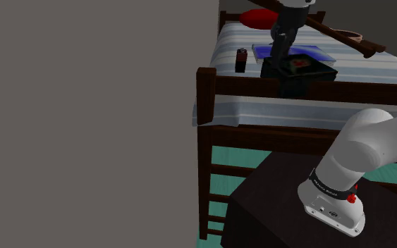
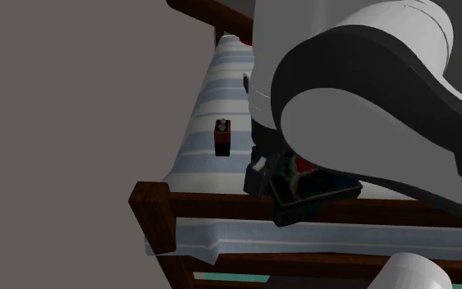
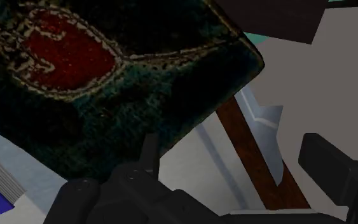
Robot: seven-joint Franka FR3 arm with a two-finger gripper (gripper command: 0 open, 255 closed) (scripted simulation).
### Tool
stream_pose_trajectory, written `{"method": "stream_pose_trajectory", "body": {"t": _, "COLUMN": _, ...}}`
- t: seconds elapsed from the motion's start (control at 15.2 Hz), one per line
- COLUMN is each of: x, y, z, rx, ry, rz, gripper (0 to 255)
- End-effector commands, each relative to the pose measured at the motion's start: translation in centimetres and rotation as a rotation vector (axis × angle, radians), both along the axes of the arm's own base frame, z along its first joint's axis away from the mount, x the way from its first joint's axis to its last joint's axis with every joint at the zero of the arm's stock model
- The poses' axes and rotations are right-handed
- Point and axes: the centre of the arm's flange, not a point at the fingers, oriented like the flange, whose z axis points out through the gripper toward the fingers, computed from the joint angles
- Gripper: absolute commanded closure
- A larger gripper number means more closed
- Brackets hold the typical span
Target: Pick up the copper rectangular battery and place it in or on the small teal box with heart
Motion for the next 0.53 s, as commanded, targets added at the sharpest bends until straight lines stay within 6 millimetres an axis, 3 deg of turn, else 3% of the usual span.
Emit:
{"method": "stream_pose_trajectory", "body": {"t": 0.0, "x": 0.0, "y": 0.0, "z": 0.0, "rx": 0.000, "ry": 0.000, "rz": 0.000, "gripper": 0}}
{"method": "stream_pose_trajectory", "body": {"t": 0.46, "x": 9.5, "y": -2.8, "z": 0.3, "rx": 0.037, "ry": 0.021, "rz": -0.230, "gripper": 0}}
